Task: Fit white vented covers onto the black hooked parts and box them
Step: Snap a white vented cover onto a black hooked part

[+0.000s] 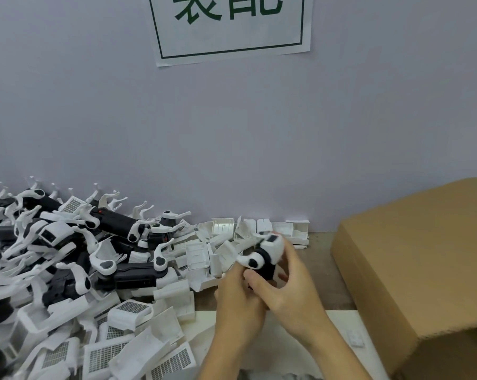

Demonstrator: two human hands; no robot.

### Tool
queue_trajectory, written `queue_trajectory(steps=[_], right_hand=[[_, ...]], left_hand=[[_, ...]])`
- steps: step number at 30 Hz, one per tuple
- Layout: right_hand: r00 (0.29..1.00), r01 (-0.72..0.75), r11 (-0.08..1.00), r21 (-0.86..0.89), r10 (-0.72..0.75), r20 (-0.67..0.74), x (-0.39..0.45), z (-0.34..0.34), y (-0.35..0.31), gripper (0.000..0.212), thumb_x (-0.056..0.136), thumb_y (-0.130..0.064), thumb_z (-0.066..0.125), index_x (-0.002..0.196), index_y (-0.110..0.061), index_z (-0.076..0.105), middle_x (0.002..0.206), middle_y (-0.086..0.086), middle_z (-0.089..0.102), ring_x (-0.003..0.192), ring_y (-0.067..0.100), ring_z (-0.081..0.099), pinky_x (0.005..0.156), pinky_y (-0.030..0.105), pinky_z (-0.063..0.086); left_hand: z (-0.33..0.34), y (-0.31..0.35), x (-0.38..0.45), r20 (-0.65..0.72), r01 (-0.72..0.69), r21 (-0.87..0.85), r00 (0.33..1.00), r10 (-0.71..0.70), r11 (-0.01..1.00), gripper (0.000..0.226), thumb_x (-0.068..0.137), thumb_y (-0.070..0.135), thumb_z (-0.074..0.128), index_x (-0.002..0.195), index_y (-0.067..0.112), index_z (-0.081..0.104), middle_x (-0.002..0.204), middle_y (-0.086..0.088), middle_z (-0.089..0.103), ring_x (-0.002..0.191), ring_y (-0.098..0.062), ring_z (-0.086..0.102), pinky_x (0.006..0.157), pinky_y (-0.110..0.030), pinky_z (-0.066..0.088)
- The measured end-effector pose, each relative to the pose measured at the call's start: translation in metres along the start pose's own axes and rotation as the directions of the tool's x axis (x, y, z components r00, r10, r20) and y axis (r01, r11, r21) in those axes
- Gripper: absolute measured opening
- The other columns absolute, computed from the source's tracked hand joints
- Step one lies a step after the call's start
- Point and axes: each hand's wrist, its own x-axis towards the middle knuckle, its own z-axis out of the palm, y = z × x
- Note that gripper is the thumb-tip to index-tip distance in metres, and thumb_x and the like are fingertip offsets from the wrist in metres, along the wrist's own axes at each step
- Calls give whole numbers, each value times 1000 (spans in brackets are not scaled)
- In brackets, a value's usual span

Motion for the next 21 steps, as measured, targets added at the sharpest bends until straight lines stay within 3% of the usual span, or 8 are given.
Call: queue_trajectory(steps=[3,5,9,14,17,19,21], right_hand=[[985,-16,998,61,26,-170,4,0,0,48,74,-23,87,112,-34,60,97,-17,72,92,4,70,72,16,55],[971,-22,996,90,43,-236,5,0,0,40,72,-22,88,103,-27,63,89,-13,72,82,6,71,64,18,55],[952,-5,996,90,33,-304,4,-2,-1,33,70,-21,90,90,-19,63,76,-12,70,65,1,67,54,12,49],[942,-6,993,120,46,-334,5,-4,-2,30,73,-23,88,90,-16,64,78,-11,72,68,2,69,54,11,49],[964,-46,984,174,89,-249,5,-4,-3,33,75,-27,85,100,-17,66,88,-6,75,83,7,72,61,13,52],[983,-85,982,167,110,-147,2,-3,-3,40,76,-39,78,112,-26,65,105,-11,74,100,1,67,68,13,54],[986,-127,981,144,141,-91,1,-3,-3,35,86,-48,65,118,-33,63,112,-20,70,107,-8,61,74,13,52]], left_hand=[[3,4,-3,37,-53,154,998,47,987,31,74,15,52,87,40,66,82,13,74,87,-15,69,89,-52,52],[4,6,-5,55,-86,196,996,76,977,35,73,16,48,84,47,59,78,14,69,89,-20,65,93,-54,48],[8,7,-7,103,-100,207,992,80,973,40,80,12,50,110,33,65,95,14,72,101,-9,63,102,-46,41],[9,1,-6,89,-65,198,995,48,978,34,83,11,54,111,30,53,105,14,68,106,-7,59,108,-44,32],[9,-4,-3,46,-110,158,994,104,981,30,80,15,49,107,29,53,106,12,68,107,-11,61,105,-47,38],[8,-6,0,-27,-107,30,994,108,994,26,88,14,53,109,28,61,103,8,71,101,-14,66,97,-48,50],[7,-5,4,-93,-59,-114,994,49,992,26,97,7,57,107,29,67,97,9,74,93,-9,69,84,-29,57]])
